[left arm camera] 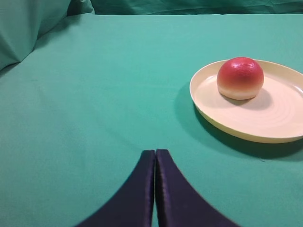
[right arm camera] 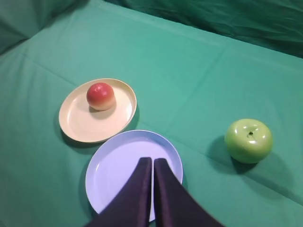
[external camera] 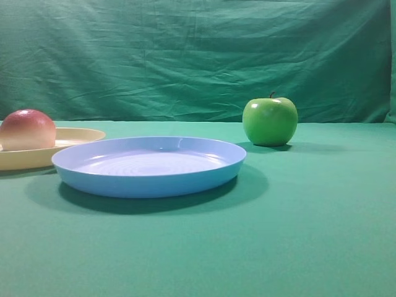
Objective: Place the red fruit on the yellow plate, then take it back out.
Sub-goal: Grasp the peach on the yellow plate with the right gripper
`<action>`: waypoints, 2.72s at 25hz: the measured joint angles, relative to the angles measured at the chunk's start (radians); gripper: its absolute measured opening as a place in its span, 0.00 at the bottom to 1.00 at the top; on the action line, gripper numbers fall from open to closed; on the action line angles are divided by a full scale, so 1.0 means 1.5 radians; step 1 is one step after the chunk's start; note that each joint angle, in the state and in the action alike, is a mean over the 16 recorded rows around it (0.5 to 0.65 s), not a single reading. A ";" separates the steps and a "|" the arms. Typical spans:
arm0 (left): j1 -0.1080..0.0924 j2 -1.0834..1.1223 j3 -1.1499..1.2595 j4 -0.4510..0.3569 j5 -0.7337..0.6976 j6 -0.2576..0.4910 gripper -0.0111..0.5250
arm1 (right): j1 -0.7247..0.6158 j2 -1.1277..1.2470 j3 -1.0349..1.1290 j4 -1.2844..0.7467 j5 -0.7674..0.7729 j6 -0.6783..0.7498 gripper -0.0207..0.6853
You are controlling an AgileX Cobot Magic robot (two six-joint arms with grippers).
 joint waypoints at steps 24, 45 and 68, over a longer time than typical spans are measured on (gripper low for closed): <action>0.000 0.000 0.000 0.000 0.000 0.000 0.02 | -0.040 -0.228 0.143 -0.296 0.088 0.267 0.03; 0.000 0.000 0.000 0.000 0.000 0.000 0.02 | -0.323 -0.566 0.571 -0.316 -0.206 0.306 0.03; 0.000 0.000 0.000 0.000 0.000 0.000 0.02 | -0.353 -0.613 0.743 -0.226 -0.283 0.209 0.03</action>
